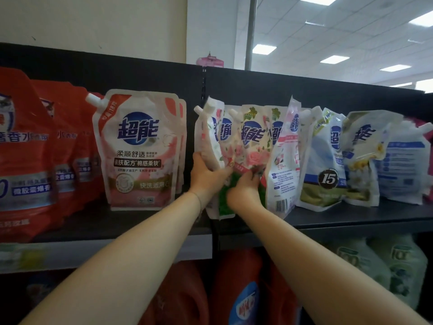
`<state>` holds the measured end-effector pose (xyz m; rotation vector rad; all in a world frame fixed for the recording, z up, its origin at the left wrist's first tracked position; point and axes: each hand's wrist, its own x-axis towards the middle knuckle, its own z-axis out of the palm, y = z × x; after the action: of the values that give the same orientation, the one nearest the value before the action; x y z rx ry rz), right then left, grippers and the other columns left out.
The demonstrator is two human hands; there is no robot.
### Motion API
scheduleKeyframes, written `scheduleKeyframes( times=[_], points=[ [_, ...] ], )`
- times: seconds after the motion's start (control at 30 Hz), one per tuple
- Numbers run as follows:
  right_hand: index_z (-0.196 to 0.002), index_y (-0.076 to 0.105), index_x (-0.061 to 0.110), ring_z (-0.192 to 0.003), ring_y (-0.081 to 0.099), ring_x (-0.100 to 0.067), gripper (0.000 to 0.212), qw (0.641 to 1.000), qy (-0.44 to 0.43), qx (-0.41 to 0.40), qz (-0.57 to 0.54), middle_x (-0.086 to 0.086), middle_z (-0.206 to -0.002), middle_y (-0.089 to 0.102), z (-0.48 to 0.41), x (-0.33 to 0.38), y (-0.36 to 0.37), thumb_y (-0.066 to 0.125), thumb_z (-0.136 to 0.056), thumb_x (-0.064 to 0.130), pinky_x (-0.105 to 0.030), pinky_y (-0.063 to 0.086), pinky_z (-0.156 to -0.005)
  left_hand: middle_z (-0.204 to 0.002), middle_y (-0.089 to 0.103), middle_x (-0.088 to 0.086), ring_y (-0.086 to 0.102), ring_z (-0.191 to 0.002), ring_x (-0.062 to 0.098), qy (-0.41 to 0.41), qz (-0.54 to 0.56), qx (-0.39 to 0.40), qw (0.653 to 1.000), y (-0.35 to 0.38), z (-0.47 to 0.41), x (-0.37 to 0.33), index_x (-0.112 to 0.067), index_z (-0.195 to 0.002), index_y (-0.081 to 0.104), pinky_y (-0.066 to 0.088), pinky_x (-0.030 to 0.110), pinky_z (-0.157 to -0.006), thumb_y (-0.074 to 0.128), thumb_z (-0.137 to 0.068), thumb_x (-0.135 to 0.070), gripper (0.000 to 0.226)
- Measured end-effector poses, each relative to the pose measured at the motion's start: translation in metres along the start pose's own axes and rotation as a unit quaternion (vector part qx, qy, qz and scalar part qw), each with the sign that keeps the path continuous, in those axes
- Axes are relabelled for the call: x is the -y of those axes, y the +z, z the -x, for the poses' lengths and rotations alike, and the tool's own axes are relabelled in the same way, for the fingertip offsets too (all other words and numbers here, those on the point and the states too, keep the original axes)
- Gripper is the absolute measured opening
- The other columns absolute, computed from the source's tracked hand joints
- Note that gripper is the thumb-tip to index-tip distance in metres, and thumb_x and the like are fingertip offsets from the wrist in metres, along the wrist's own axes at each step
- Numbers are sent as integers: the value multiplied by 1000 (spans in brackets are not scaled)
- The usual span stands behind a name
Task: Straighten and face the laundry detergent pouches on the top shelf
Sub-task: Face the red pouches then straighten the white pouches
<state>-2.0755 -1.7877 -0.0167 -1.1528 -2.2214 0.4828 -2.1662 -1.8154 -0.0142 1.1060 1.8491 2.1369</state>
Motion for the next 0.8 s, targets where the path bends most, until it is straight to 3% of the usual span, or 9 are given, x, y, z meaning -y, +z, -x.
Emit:
scheduleKeyframes(
  times=[0.03, 0.13, 0.23, 0.37, 0.5, 0.67, 0.8],
  points=[
    [-149, 12, 0, -136, 20, -49, 58, 1000, 16, -21, -9, -29, -151, 17, -4, 0, 3, 32, -99, 22, -54, 23, -112, -104, 61, -2, 61, -98, 15, 11, -9, 8, 1000, -3, -3, -3, -12, -117, 50, 52, 28, -80, 80, -65, -25, 62],
    [-148, -10, -1, -144, 9, -37, 75, 958, 83, -29, -274, -21, -157, 0, -13, -6, 6, 41, -100, 27, -44, 14, -116, -97, 66, -6, 64, -98, 16, 22, -34, 51, 998, -17, -14, -15, -24, -106, 61, 52, 30, -86, 72, -75, -6, 37],
    [-145, -23, 4, -146, 3, -32, 94, 949, 76, -2, -307, -15, -157, -11, -24, -6, 17, 52, -95, 30, -42, 12, -118, -109, 67, 3, 63, -104, 23, -55, -9, 113, 992, -44, -27, -20, -22, -111, 60, 51, 41, -93, 68, -77, 1, 43],
    [-149, -16, 13, -145, 11, -30, 94, 920, 101, -82, -369, -11, -158, 1, -35, 0, 30, 57, -90, 18, -50, 19, -116, -109, 70, 12, 69, -94, 25, -121, -17, 103, 987, -61, -31, -17, -13, -107, 64, 53, 42, -88, 72, -79, -5, 30],
    [-148, -5, 6, -143, 18, -32, 84, 925, 89, -116, -351, -16, -155, 14, -38, -6, 34, 55, -91, 16, -46, 20, -116, -111, 70, 3, 67, -100, 19, -124, -21, 121, 985, -54, -15, -16, -15, -120, 58, 50, 41, -96, 83, -70, -22, 56],
    [-149, -12, 8, -146, 6, -28, 82, 925, 43, -109, -363, -11, -159, 4, -39, -19, 29, 49, -95, 11, -39, 8, -119, -123, 62, 0, 57, -112, 17, -108, -93, 76, 987, -54, 7, 12, -15, -132, 43, 47, 39, -100, 92, -55, -25, 92],
    [-150, -7, 11, -144, 17, -26, 87, 899, 30, -92, -427, -9, -157, 14, -34, -29, 17, 54, -89, 0, -30, 13, -111, -123, 60, 5, 56, -115, 25, -101, -98, -9, 990, -43, 9, 16, -13, -135, 38, 46, 47, -102, 86, -66, -13, 83]
  ],
)
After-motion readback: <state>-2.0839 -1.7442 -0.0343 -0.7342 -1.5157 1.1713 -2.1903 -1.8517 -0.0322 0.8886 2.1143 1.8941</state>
